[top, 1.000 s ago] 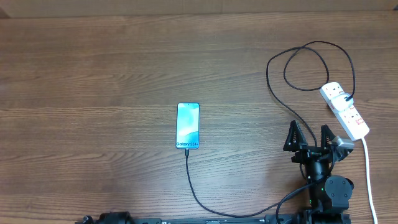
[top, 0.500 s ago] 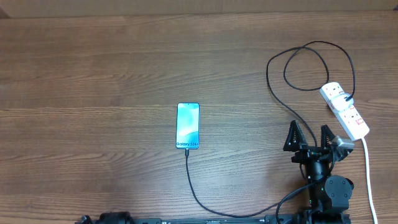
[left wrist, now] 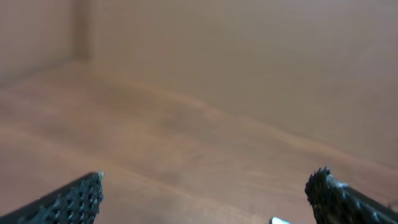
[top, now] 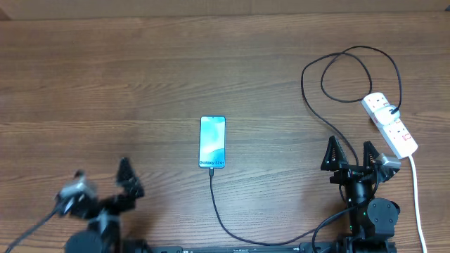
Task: Plug charger to phone and switch on socket
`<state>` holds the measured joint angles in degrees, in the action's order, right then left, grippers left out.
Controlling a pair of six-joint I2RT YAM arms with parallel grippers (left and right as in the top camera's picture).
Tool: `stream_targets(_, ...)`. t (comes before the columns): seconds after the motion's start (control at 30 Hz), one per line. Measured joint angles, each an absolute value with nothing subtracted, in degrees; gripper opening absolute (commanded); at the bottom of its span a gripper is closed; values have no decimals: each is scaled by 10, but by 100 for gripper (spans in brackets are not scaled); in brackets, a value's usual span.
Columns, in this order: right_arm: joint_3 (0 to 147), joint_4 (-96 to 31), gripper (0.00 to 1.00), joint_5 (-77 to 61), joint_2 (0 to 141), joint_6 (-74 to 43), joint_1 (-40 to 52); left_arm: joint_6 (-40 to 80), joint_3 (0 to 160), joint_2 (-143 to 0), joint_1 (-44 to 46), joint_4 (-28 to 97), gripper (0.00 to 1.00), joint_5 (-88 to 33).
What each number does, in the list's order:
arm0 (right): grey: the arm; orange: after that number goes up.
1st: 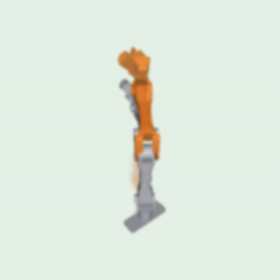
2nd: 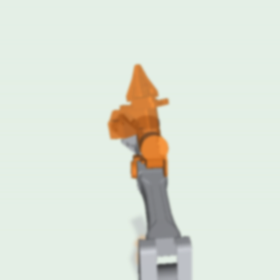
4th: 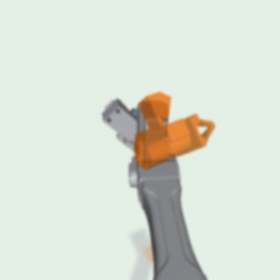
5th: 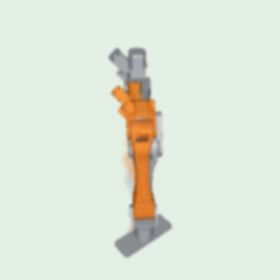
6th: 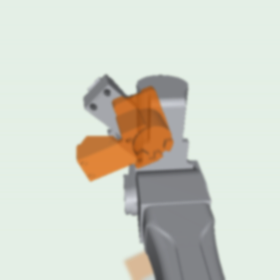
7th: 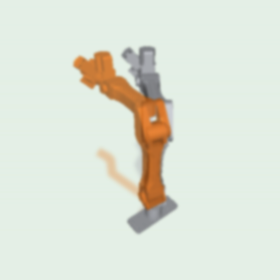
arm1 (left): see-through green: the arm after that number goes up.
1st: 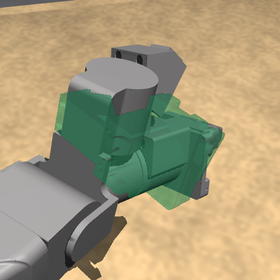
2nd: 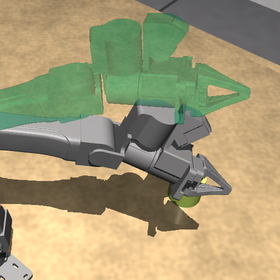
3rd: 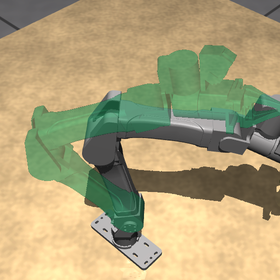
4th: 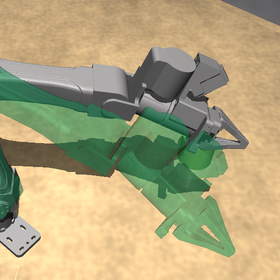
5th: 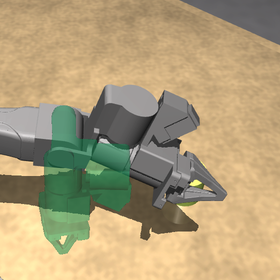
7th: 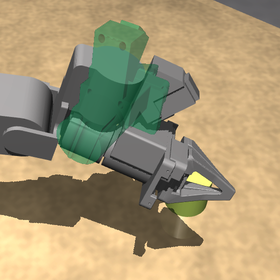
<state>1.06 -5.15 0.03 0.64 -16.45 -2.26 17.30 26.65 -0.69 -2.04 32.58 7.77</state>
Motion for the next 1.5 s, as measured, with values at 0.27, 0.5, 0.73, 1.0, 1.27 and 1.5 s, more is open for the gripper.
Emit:
stream_targets(0.27, 11, -51, 100, 1, 6, -164, -23, 76, 115, -8, -20, 217, 100, -8)
stream_targets(0.5, 11, -51, 100, 0, 6, -164, -23, 38, 45, -8, -36, 114, 100, -6)
stream_targets(0.73, 11, -52, 100, 0, 6, -165, -23, -4, 29, -8, -43, 91, 99, -2)
stream_targets(1.0, 11, -52, 100, 0, 6, -165, -23, -37, 13, -8, -43, 50, 100, -3)
stream_targets(1.27, 11, -51, 100, 1, 6, -165, -23, -47, 7, -8, -43, 47, 99, -4)
stream_targets(1.5, 11, -51, 100, 0, 6, -165, -23, -47, 7, -8, -43, 47, 100, -4)
